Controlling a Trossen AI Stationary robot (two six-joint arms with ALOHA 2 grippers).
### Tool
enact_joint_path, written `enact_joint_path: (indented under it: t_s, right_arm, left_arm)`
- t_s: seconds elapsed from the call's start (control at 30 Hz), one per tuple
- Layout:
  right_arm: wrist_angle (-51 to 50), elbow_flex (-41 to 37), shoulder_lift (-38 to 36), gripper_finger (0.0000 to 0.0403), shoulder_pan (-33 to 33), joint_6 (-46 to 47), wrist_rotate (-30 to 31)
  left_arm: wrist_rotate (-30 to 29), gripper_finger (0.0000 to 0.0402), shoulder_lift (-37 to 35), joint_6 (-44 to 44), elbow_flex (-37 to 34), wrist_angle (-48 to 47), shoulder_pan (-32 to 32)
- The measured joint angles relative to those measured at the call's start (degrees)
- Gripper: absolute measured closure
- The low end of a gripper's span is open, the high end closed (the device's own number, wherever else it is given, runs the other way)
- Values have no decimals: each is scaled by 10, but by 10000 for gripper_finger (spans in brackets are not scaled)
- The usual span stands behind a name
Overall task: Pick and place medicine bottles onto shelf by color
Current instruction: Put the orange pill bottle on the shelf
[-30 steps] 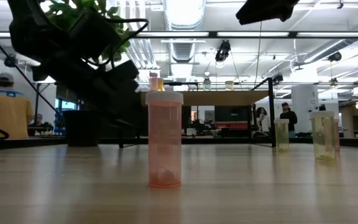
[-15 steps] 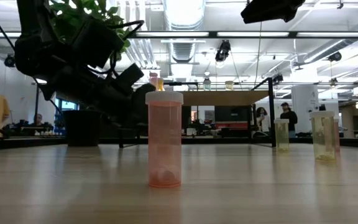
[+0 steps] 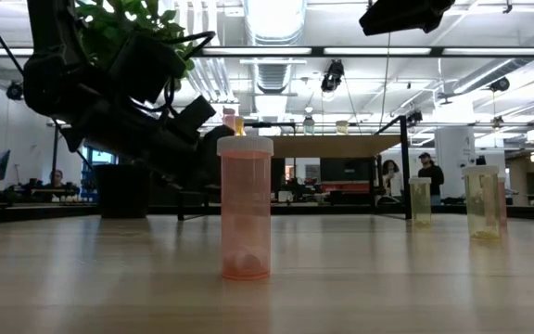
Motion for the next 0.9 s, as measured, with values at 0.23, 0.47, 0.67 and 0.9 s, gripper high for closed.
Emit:
enact_joint_path:
  t_s: [0.23, 0.47, 0.67, 0.9]
  right_arm:
    - [0, 0, 0, 236, 0, 1, -1]
    - [-1, 0, 0, 236, 0, 1, -1]
    - [-2, 0, 0, 236, 0, 1, -2]
    - [-5, 0, 1, 236, 0, 1, -2]
  left_arm:
    - [6, 193, -9, 0, 1, 0, -3]
    - [6, 213, -9, 0, 2, -1, -3]
    - [7, 226, -9, 0, 2, -1, -3]
    - [19, 226, -40, 6, 13, 21, -10]
